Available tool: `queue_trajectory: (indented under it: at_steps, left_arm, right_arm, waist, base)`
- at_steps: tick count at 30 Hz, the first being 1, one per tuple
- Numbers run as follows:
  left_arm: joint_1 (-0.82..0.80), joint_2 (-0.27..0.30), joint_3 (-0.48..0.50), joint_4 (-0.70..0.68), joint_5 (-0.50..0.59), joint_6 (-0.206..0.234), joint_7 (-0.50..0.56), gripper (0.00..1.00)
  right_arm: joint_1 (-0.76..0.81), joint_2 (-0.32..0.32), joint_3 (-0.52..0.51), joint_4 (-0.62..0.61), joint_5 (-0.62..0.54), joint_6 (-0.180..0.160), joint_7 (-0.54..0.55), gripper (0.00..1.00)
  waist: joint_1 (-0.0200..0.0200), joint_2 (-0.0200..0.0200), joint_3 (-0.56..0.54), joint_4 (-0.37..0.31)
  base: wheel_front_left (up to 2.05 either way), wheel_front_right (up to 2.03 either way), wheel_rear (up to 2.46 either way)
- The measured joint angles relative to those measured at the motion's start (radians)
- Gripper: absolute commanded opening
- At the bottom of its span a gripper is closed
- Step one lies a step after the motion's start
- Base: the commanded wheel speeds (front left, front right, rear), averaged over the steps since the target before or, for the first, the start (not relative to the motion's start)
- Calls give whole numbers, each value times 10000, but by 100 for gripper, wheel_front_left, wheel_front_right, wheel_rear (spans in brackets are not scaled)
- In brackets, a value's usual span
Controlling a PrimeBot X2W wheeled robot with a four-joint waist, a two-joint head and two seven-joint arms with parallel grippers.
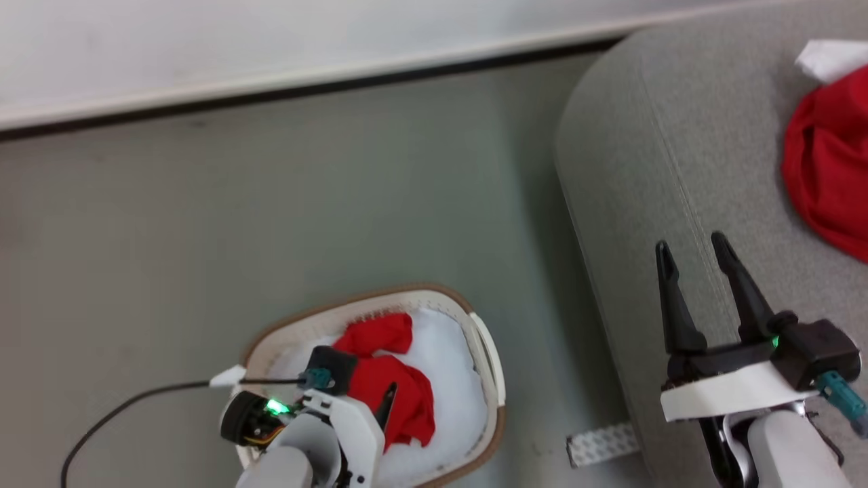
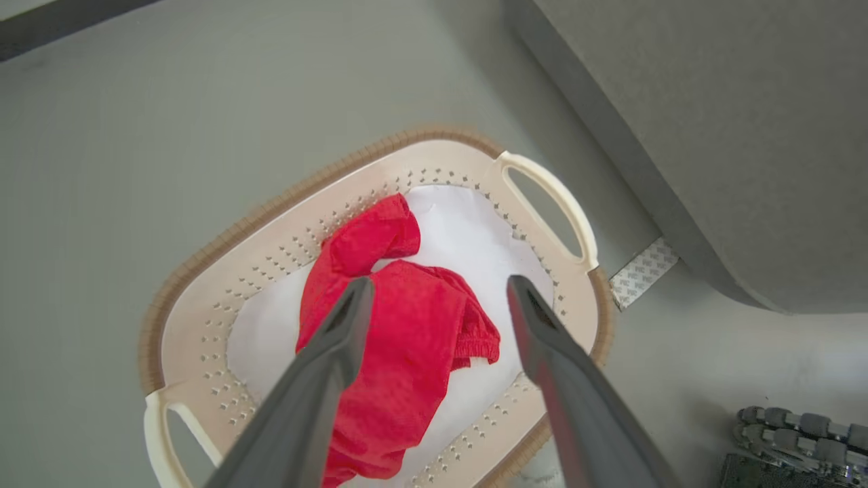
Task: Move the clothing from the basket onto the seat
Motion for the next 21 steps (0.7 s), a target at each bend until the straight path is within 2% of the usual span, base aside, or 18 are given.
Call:
queue_trajectory:
  at_steps: [6,15,21]
  left_arm:
    - [-952,132,-380,1187,209,-73,922,100]
    - [-2477,637,-487,2274,640,255,1202,100]
    - [-3208,1204,-376,2842,746,577,1198,100]
  right_arm:
    - [-650,-6,309,-491,487,2,-2,100]
    - [-1551,-4,545,-1089,1235,0,0,100]
    - [-1983,-4,853,-1256,1586,0,0,100]
  waist:
    - [0,0,1244,-439]
    - [1,0,3353,-911]
    - [0,0,4579,-1154]
  base:
    - [0,0,0]
    - [0,0,0]
    - [0,0,0]
